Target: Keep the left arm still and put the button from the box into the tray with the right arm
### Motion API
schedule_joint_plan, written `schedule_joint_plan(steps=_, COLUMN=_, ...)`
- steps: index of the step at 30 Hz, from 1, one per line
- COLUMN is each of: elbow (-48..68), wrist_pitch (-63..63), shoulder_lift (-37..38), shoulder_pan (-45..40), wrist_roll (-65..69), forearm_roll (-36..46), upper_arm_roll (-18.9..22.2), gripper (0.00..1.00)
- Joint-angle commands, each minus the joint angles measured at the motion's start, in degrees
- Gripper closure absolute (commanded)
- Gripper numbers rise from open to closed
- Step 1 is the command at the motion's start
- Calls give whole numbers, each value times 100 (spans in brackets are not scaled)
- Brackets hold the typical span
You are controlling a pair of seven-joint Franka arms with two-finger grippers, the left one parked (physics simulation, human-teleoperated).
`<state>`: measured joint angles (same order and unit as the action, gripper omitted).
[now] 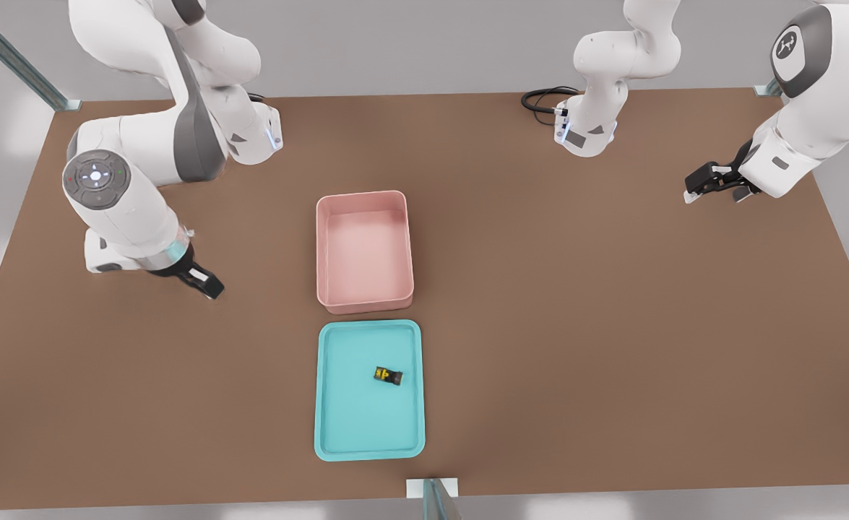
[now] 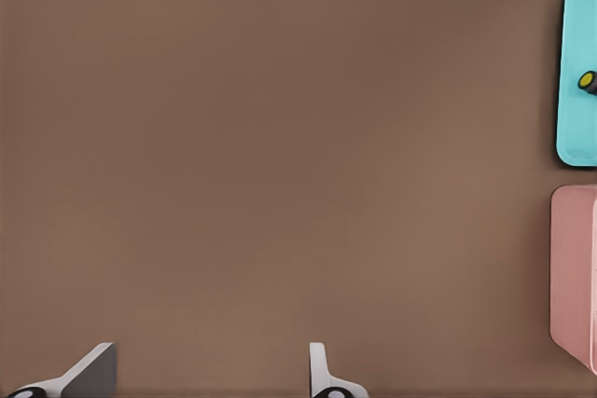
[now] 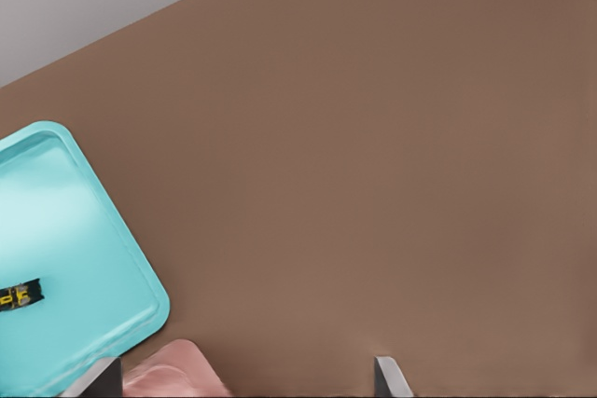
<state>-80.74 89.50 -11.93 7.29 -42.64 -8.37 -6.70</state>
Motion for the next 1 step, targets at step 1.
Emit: schedule_joint_plan(steps=1, elbow=-144, wrist_pitch=-1259, shoulder_lift=173, shoulder_pan=35, wrist_roll=4290, forearm_roll=239, upper_arm_roll=73, gripper=0)
